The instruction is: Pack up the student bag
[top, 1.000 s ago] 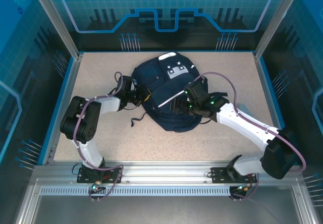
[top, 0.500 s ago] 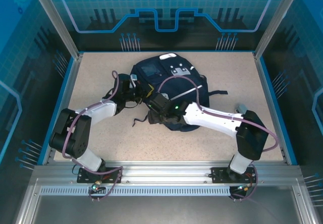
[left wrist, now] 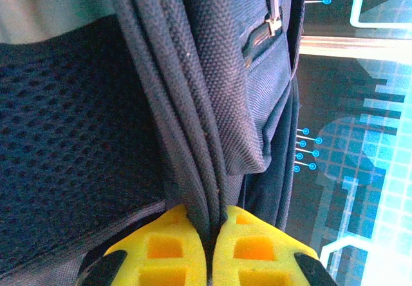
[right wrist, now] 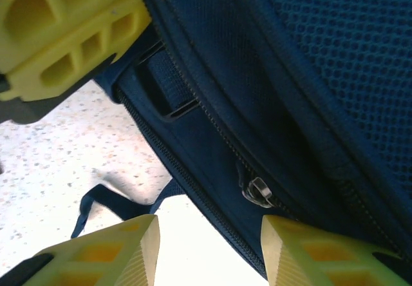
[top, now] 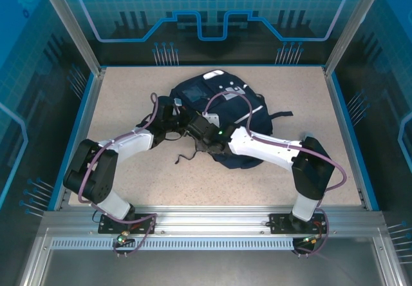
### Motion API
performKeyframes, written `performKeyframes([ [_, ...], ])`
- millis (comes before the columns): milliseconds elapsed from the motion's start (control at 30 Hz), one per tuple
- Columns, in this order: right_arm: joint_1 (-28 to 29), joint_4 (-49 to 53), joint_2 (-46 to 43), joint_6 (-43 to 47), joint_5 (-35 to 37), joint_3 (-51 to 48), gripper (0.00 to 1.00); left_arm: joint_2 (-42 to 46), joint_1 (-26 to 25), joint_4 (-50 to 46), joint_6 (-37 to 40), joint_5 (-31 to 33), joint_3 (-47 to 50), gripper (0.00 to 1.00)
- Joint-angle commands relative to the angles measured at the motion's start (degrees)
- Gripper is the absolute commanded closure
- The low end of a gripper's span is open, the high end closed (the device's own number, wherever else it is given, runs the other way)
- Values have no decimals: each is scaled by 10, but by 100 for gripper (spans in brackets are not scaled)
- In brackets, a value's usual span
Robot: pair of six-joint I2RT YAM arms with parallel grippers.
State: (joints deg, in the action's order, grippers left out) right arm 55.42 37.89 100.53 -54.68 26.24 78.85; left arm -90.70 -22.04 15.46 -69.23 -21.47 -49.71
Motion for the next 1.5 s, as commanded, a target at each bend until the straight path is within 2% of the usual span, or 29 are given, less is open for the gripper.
performKeyframes([
  [0,-20,51,-5,-19,101,-1,54,7,-23,11,-14,-48,-27,100],
  [167,-20,93,-9,-55,162,-6,55,-13,-43,14,-20,-54,-40,100],
  [333,-21,124,-10,-106,208,-8,67,-29,-57,21,-29,-55,-53,100],
  [500,-22,156,-6,-168,245,-2,70,-36,-61,18,-30,-54,-62,100],
  [600,-34,131,-5,-167,226,-6,64,-40,-61,22,-32,-54,-63,100],
  [700,-48,126,3,-170,209,-3,63,-40,-62,24,-34,-55,-63,100],
  [833,-50,148,10,-186,214,-2,69,-39,-61,19,-30,-52,-64,100],
  [1067,-51,173,-21,-182,219,-32,89,-46,-59,11,-22,-42,-69,100],
  [1333,-55,175,-103,-115,206,-118,90,-48,-33,-23,9,-22,-69,100],
  [1467,-83,165,-153,-86,195,-178,90,-48,-17,-32,20,-23,-65,100],
])
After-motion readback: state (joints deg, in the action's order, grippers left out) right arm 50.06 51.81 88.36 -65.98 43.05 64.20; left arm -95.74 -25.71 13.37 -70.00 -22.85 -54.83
